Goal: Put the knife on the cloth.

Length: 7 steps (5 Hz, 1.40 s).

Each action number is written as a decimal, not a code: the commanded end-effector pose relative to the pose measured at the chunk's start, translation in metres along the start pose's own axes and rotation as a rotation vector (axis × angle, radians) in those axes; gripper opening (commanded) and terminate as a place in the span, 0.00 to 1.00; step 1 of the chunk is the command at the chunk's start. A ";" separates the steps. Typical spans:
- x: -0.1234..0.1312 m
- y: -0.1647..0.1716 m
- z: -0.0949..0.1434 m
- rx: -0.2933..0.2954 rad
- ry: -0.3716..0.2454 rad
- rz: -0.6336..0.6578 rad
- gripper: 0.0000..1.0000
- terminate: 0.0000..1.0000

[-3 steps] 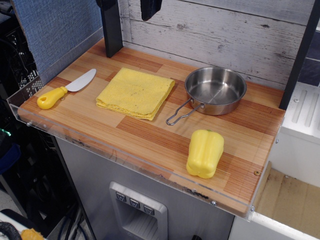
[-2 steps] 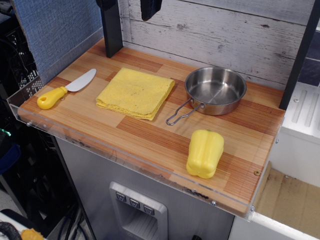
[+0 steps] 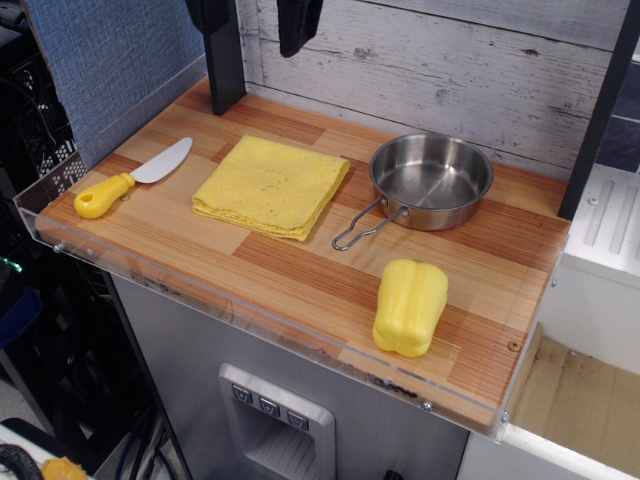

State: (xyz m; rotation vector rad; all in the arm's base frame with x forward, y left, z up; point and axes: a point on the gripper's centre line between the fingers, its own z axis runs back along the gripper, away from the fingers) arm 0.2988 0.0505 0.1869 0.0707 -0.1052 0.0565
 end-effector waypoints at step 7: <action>0.004 0.148 -0.096 0.040 0.080 0.034 1.00 0.00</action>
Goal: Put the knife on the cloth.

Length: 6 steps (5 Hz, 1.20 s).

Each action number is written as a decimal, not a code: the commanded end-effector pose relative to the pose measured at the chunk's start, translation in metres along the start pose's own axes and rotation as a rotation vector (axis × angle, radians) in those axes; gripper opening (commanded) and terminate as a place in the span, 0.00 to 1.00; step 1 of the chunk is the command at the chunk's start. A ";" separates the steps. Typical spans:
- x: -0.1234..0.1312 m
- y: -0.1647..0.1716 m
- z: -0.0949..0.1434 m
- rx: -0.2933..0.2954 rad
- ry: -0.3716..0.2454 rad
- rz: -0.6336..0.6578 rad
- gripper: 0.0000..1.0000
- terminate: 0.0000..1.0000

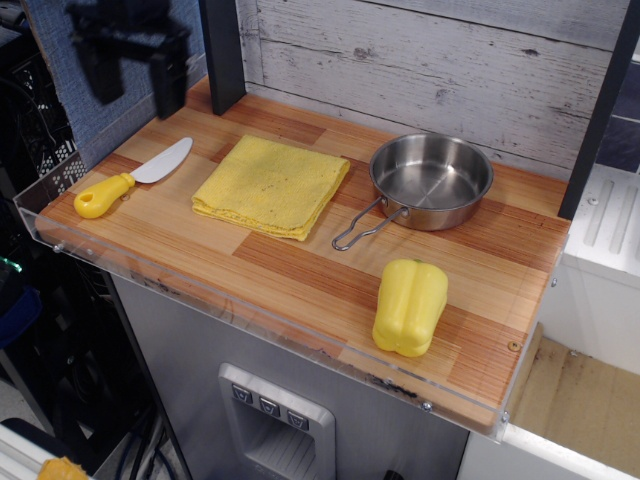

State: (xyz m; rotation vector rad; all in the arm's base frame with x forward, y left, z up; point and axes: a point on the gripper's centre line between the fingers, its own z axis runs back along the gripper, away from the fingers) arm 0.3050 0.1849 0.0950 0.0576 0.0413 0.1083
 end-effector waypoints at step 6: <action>-0.013 0.042 -0.071 0.071 0.068 0.019 1.00 0.00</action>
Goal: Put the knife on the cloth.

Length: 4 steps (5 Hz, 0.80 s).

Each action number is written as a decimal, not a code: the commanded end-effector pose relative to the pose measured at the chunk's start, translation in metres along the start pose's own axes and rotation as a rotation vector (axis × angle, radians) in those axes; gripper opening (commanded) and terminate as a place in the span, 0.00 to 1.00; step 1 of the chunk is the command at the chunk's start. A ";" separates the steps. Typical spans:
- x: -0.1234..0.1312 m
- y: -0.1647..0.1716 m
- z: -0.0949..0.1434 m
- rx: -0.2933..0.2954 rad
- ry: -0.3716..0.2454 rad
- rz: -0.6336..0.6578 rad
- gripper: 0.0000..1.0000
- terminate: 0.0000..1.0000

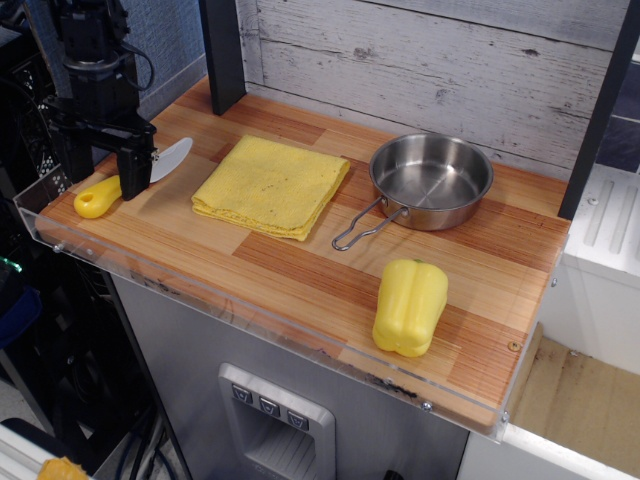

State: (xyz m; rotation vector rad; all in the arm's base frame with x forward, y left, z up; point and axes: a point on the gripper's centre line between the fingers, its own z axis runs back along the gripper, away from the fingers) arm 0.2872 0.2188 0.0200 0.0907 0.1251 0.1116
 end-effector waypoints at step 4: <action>-0.006 0.001 0.007 0.091 -0.029 0.014 0.00 0.00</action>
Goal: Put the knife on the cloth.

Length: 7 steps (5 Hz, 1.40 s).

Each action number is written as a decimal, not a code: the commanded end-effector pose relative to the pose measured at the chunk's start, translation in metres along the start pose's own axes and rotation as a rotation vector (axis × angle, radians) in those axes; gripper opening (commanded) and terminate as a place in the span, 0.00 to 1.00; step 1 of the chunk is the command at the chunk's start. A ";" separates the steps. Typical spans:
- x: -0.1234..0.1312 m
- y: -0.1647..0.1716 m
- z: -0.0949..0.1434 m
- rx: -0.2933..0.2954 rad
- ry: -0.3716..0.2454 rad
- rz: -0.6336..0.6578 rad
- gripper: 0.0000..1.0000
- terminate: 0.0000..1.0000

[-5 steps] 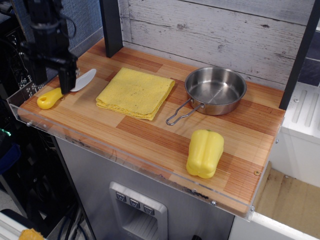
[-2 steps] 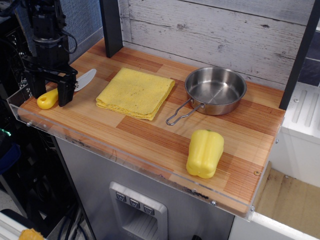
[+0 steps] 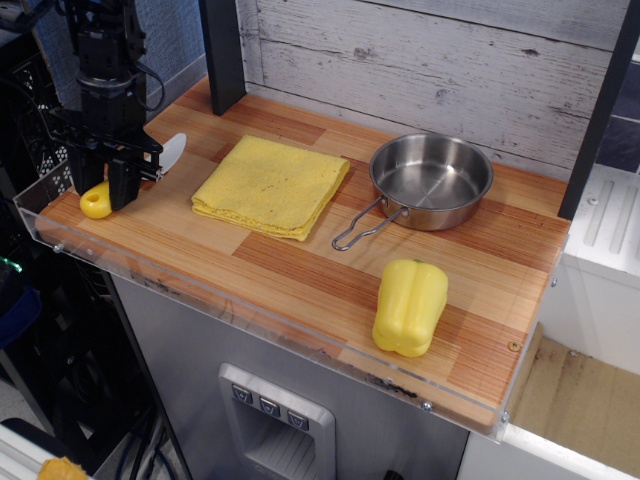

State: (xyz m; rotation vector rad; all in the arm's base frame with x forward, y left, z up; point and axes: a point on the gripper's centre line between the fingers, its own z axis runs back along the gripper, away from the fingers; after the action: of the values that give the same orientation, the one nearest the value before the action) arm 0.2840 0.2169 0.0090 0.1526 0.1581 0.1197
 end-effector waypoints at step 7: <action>-0.004 -0.087 0.095 -0.130 -0.092 0.057 0.00 0.00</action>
State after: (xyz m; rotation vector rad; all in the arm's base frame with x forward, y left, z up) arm 0.3069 0.1157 0.0745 0.0254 0.0946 0.1829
